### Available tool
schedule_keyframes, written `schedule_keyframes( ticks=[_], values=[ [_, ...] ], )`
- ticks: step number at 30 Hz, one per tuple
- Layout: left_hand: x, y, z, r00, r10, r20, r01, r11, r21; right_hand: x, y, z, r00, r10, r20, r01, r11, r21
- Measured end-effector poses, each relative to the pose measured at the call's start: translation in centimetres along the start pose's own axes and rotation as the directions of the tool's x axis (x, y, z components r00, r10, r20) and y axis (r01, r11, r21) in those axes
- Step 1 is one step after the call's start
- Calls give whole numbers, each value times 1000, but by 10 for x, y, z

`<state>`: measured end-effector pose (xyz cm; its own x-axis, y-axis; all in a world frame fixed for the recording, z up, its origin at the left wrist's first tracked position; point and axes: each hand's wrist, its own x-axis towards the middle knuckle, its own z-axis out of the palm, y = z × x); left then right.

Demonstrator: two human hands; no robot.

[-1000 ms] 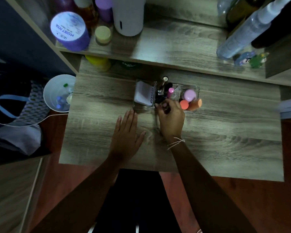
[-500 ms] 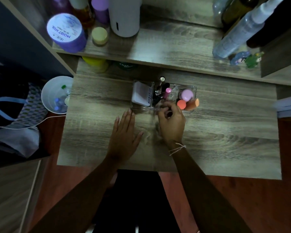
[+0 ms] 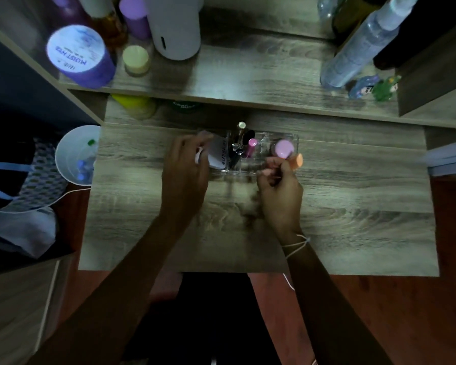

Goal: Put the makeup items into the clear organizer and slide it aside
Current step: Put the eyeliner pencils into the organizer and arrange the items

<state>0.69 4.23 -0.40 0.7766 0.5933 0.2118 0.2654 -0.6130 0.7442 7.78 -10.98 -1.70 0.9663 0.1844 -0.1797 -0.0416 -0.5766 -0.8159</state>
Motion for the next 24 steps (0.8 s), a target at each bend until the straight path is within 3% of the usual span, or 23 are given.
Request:
schedule_keyframes(
  ticks=[5, 10, 15, 19, 24],
  values=[
    [49, 4, 7, 979, 77, 186, -70, 996, -49, 21, -18, -1, 991, -132, -5, 132, 991, 4],
    [65, 0, 26, 925, 81, 371, -91, 996, 10, 34, -18, 5, 977, -204, 60, 210, 971, -116],
    [71, 1, 36, 902, 94, 422, -114, 993, 21, 43, -12, 13, 970, -225, 94, 240, 952, -192],
    [74, 4, 38, 902, 106, 419, -140, 989, 52, 44, -5, 12, 973, -227, 33, 230, 965, -126],
    [76, 4, 37, 894, 114, 433, -146, 988, 42, 44, -2, 15, 971, -222, 87, 231, 967, -111]
  ],
)
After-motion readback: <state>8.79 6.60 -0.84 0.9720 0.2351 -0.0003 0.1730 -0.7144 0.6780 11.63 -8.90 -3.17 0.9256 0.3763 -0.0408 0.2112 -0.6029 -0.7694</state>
